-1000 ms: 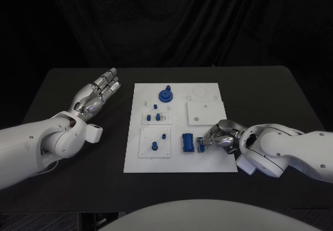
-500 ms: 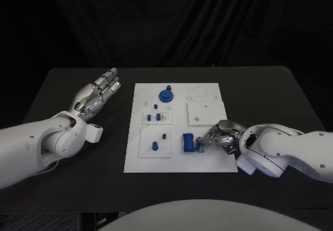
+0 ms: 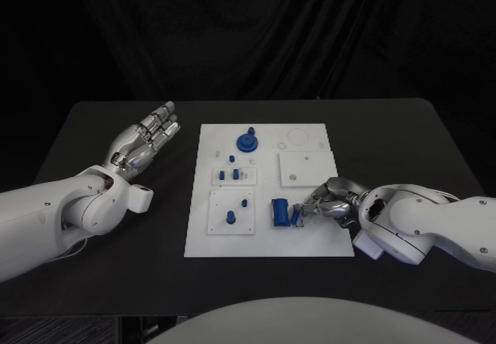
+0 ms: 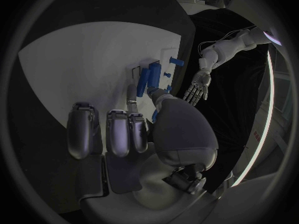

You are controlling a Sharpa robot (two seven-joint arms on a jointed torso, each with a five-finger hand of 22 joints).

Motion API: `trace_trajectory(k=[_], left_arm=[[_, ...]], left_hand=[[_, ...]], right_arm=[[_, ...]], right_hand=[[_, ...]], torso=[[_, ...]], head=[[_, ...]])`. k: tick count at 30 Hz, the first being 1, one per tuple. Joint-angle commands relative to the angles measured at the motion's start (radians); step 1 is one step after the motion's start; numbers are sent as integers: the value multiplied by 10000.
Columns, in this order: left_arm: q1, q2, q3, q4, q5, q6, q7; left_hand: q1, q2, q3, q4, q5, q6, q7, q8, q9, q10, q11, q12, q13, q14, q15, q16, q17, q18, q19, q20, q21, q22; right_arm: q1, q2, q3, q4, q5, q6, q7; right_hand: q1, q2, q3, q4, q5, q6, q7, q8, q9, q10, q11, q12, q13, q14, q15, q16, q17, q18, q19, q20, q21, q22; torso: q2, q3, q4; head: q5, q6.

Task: Assemble the parts on the task board

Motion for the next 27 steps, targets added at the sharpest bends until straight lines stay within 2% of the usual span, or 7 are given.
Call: trace_trajectory(k=[1,4,7,10,23,25,27], left_arm=[[-22,12,9,12,27,125,128],[-25,14,9,9,27,130,125],[-29,19,9,8,27,141,116],[-32,19,9,10,27,153,103],[-44,-4,9,-7,27,184,72],[-45,-10,9,-9,27,183,68],[-46,-16,9,-10,27,182,64]], left_hand=[[115,9,45,-9,34,1,68,52,8,17,54,-67,-9,-22,80,-37,-9,-82,-5,49,44,10],[126,4,47,-10,39,4,67,53,9,17,51,-67,-9,-22,111,-37,-9,-95,-3,66,46,12],[126,4,47,-10,39,4,67,53,9,17,51,-67,-9,-22,111,-37,-9,-95,-3,66,46,12],[126,4,47,-10,39,4,67,53,9,17,51,-67,-9,-22,111,-37,-9,-95,-3,66,46,12],[144,3,55,-10,46,9,65,54,10,17,48,-67,-9,-22,162,-37,-9,-118,3,93,52,15],[144,3,55,-10,46,9,65,54,10,17,48,-67,-9,-22,162,-37,-9,-118,3,93,52,15],[144,3,55,-10,46,9,65,54,10,17,48,-67,-9,-22,162,-37,-9,-118,3,93,52,15]], right_arm=[[2,-48,0,54,-620,144,-140],[2,-64,0,63,-878,186,-223],[2,-54,0,47,-996,227,-290],[2,-39,0,36,-1059,302,-338],[-1,-150,0,162,-1117,354,-292],[-1,-200,0,206,-1118,344,-290],[-1,-253,0,246,-1119,338,-305]], right_hand=[[50,-45,-31,-45,10,87,-30,134,68,1043,29,-24,2631,680,34,-48,645,84,268,59,-44,2006],[343,-64,-111,-319,327,-242,-224,1185,953,1043,-97,-24,2631,679,-104,-50,641,85,271,-76,-46,2009],[397,-29,-132,-355,351,-486,-276,1806,1465,1043,-170,-24,2631,684,-148,-43,659,85,272,-123,-49,2009],[467,-20,-122,-390,377,-902,-422,3040,2500,1043,-317,-24,2631,684,-254,-44,661,96,253,-216,-109,1992],[-308,-41,-520,498,-575,-1287,-589,4802,3926,1043,-465,-24,2631,697,-370,-21,717,85,277,-313,-87,2005],[-759,-20,-749,851,-1026,-617,-666,5961,4833,1043,-527,-24,2631,708,-423,4,774,78,294,-359,-55,2016],[-1491,169,-1154,875,-772,-261,-740,6688,5443,1043,-590,-24,2631,718,-470,31,831,71,308,-414,-25,2026]], torso=[[1,0,-1],[0,5,3],[-2,6,2],[-1,0,-4],[2,-3,9],[-1,3,4],[-2,-2,4]], head=[[-3,1],[-25,1],[-23,1],[-3,1],[25,1],[34,1],[31,1]])
